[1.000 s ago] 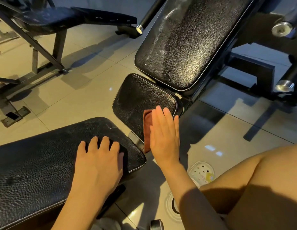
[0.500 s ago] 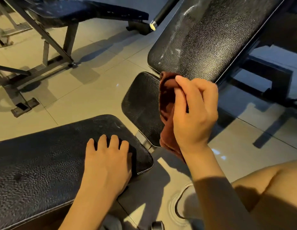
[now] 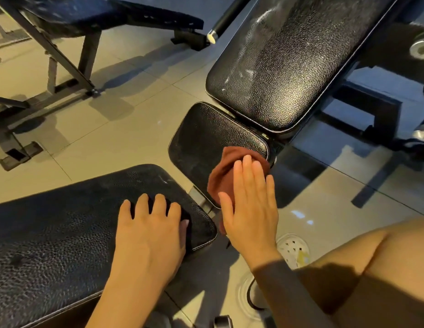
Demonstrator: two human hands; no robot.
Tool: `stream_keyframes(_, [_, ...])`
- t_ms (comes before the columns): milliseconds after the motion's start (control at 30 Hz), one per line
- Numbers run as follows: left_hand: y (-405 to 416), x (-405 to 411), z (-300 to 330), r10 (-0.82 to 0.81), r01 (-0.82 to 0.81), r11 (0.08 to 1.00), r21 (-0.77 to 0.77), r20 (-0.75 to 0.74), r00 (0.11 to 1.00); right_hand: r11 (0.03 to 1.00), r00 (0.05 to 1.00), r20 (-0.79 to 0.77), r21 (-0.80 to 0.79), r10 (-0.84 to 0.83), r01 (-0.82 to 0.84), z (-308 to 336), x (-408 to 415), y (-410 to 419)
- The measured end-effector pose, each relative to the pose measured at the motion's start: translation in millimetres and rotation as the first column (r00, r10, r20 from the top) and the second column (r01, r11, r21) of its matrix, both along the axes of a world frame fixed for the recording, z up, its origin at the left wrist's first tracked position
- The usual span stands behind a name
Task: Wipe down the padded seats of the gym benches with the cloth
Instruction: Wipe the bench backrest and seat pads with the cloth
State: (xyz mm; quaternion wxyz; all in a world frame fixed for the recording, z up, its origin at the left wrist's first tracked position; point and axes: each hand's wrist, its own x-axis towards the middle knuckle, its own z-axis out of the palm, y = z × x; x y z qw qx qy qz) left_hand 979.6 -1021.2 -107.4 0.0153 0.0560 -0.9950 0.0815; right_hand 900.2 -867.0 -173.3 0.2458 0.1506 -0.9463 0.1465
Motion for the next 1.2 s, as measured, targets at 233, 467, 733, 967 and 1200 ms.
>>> stream_keyframes(233, [0, -1, 3, -0.017, 0.020, 0.999, -0.037, 0.078, 0.997, 0.813, 0.993, -0.108, -0.583, -0.056, -0.018, 17, -45, -10])
stream_keyframes(467, [3, -2, 6, 0.019, -0.008, 0.995, -0.097, 0.112, 0.994, 0.623, 0.997, 0.026, -0.780, -0.071, 0.064, -24, 7, -38])
stream_keyframes(733, [3, -5, 8, 0.016, 0.005, 0.990, -0.140, 0.144, 0.989, 0.588, 0.993, 0.085, -0.801, -0.077, 0.114, 14, -42, -14])
stream_keyframes(967, [7, -6, 12, 0.044, -0.019, 0.989, -0.144, 0.168, 0.985, 0.642, 0.992, 0.025, -0.760, -0.127, 0.101, -5, -10, -35])
stream_keyframes(1200, [6, -4, 14, 0.045, -0.022, 0.989, -0.144, 0.155, 0.987, 0.558, 0.998, 0.055, -0.829, -0.001, 0.046, 4, -24, -17])
